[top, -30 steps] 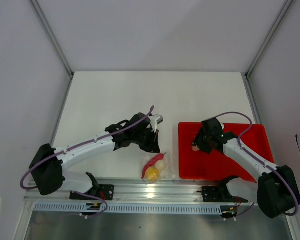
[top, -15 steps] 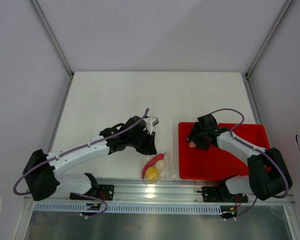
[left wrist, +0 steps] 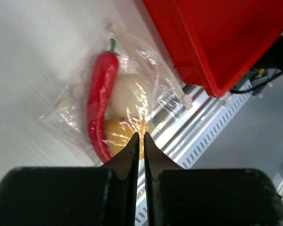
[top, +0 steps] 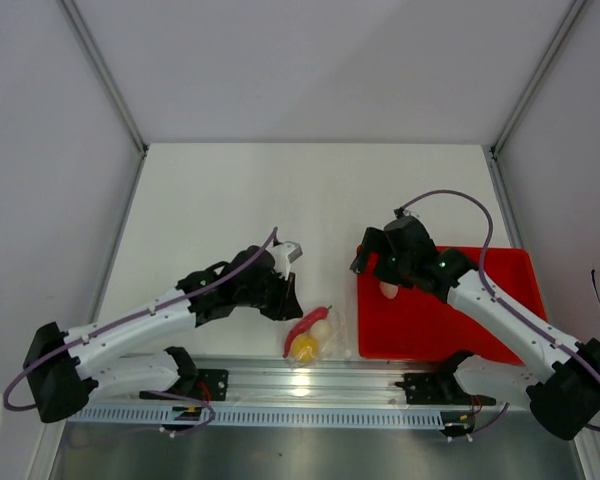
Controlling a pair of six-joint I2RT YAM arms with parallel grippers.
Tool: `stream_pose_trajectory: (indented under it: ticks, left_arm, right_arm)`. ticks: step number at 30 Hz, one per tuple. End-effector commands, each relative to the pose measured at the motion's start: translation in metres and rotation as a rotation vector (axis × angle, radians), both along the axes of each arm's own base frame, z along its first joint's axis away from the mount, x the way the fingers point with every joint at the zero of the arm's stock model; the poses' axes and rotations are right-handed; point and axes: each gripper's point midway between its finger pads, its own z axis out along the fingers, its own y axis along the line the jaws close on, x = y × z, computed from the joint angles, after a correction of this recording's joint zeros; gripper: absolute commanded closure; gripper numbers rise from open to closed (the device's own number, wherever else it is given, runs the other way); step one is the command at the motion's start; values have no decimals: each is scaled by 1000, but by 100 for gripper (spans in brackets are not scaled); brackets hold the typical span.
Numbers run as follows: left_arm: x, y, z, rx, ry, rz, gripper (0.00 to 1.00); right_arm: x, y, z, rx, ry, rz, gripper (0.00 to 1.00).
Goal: Place the food in the zip-top bag and seal the zipper
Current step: Pick up the zipper food storage bag at the center of the board.
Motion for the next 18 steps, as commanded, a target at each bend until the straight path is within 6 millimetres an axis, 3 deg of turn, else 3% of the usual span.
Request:
stream_pose_trajectory:
  ticks: [1,4,9,12,15,18]
  left_arm:
    - [-26,-7,20,-112,22,-32,93]
    - [-54,-18,26,-188,71,-87,98]
    - [-95,-30,1,-199,153,-162,99]
    - [-103,-30,-22,-131,172,-170,99]
    - [-105,-34,-33,-111,157,-179,100]
    - [-97,-32,-48,-54,136,-140,99]
  right_arm:
    - [-20,19,30,25,-9,58,1]
    - [-27,37,43,94,7,81,1]
    - [-34,64,57,159,9,160,1]
    - [-38,69,53,133,28,174,1]
    - [-39,69,47,119,38,169,1]
    - [-40,71,47,121,38,167,1]
